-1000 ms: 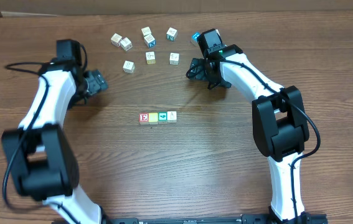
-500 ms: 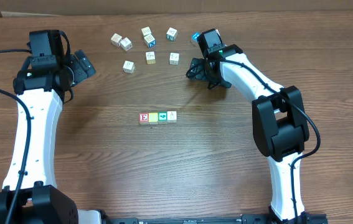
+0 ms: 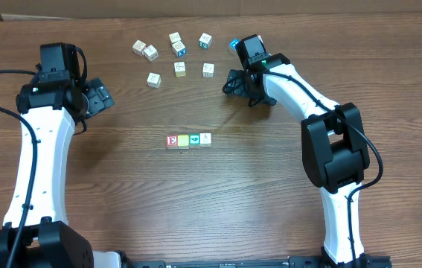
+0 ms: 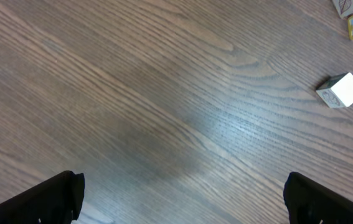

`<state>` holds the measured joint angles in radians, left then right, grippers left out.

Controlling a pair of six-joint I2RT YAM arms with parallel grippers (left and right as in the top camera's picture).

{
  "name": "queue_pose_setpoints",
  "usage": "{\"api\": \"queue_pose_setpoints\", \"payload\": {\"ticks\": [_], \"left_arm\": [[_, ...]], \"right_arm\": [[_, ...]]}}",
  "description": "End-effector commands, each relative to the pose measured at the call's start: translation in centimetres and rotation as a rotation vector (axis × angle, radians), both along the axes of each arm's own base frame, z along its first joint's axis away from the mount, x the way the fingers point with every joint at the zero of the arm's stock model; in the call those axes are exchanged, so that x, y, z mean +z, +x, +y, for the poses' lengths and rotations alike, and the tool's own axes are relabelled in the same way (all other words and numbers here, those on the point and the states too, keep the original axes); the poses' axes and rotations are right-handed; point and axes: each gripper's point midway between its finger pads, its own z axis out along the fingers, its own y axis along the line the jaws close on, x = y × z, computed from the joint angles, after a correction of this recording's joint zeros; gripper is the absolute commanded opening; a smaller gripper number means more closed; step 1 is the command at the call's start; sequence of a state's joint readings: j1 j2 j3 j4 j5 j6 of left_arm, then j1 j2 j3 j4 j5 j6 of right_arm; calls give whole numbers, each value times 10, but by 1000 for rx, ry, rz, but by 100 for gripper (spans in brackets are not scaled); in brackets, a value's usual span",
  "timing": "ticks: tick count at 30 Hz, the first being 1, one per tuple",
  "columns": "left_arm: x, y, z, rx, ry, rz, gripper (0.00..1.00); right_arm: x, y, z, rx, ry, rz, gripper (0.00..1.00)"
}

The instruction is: Form a horizontal line

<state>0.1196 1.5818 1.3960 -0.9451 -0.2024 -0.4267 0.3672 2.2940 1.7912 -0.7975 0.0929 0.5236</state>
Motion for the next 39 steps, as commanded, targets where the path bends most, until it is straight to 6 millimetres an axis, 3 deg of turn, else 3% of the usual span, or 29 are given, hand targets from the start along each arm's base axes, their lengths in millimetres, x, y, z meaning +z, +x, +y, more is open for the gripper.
{"api": "queue_pose_setpoints", "payload": {"ticks": [1,14,25,33,39], "left_arm": [[-11,-9,-5,-27,-4,12,100],[-82,-34,-10,67,-58,-24,99],[-136,-66,-33,-3,-126,60,99],[-144,-80,-41,-32,-135,81,100],[-140,-74,-54,-213,-82,35,99]], "right_arm": [[-7,-2,-3,-8,-7,12,100],[-7,-2,-3,-8,-7,12,100],[-7,-2,-3,-8,-7,12,100],[-7,-2,-3,-8,-7,12,100],[-7,-2,-3,-8,-7,13,100]]}}
